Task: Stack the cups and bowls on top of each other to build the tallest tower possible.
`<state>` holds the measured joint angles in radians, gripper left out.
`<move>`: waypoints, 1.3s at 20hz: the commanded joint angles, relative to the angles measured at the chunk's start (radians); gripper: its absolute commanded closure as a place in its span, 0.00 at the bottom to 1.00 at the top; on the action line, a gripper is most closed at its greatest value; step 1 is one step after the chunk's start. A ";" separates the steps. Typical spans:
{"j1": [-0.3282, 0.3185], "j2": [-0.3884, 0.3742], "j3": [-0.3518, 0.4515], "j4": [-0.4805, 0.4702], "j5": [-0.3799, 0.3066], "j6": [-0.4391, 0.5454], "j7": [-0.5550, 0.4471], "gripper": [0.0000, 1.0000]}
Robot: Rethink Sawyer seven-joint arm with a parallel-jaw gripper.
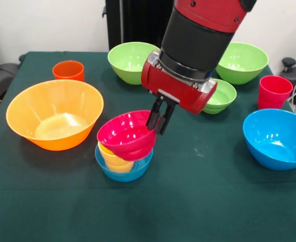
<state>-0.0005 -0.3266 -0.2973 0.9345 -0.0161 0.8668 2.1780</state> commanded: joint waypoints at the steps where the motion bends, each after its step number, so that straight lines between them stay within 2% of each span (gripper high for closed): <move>1: -0.021 0.057 0.076 -0.080 -0.022 0.169 -0.044 1.00; 5: -0.012 0.019 0.064 -0.010 -0.027 0.187 -0.047 1.00; 12: 0.002 -0.036 0.065 0.146 -0.043 0.098 -0.045 1.00; 16: 0.004 -0.053 0.054 0.183 -0.067 0.092 -0.068 1.00; 20: 0.015 -0.076 0.043 0.261 -0.106 -0.023 -0.066 1.00; 26: 0.016 -0.077 0.048 0.308 -0.122 -0.101 -0.031 1.00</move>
<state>0.0062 -0.4053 -0.3125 1.1032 -0.0514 0.8654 2.1780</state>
